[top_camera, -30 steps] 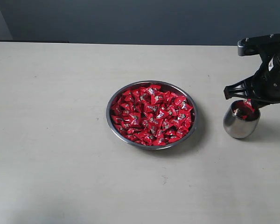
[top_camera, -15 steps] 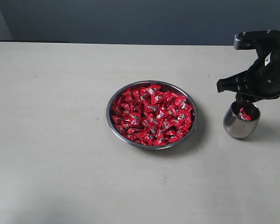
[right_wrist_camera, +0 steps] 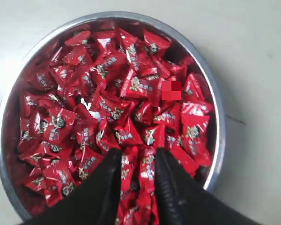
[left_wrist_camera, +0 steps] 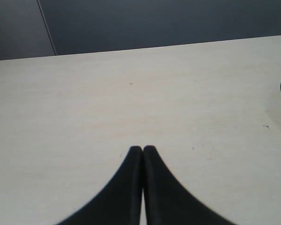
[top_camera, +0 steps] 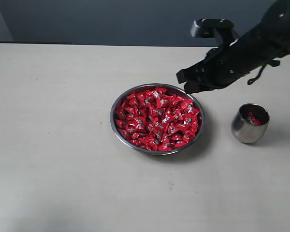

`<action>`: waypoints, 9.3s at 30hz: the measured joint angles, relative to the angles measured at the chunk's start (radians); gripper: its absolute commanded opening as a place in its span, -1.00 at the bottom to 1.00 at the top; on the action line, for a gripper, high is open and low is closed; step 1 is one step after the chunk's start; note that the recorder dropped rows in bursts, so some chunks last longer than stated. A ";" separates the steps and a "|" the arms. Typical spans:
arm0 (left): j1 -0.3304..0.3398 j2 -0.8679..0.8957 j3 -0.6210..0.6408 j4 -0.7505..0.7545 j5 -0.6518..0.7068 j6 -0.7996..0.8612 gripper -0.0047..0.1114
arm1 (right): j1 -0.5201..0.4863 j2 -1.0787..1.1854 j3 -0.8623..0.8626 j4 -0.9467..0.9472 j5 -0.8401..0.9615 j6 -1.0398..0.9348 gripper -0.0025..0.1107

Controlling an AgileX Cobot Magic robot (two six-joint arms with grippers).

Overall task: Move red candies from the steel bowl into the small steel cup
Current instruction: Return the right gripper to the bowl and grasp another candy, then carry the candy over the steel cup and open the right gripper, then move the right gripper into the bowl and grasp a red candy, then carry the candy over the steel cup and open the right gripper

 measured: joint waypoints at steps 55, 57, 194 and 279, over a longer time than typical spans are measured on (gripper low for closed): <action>0.000 0.000 0.000 0.000 0.000 0.000 -0.91 | 0.186 0.168 -0.286 -0.619 0.023 0.431 -0.97; 0.000 0.000 0.000 0.000 0.000 0.000 -0.91 | 0.184 0.128 -0.241 -0.669 -0.016 0.534 -0.97; 0.000 0.000 0.000 0.000 0.000 0.000 -0.91 | 0.176 0.406 -0.380 -0.529 0.040 0.424 -0.97; 0.000 0.000 0.000 0.000 0.000 0.000 -0.91 | -0.102 -0.100 0.103 -0.768 0.186 0.665 -0.76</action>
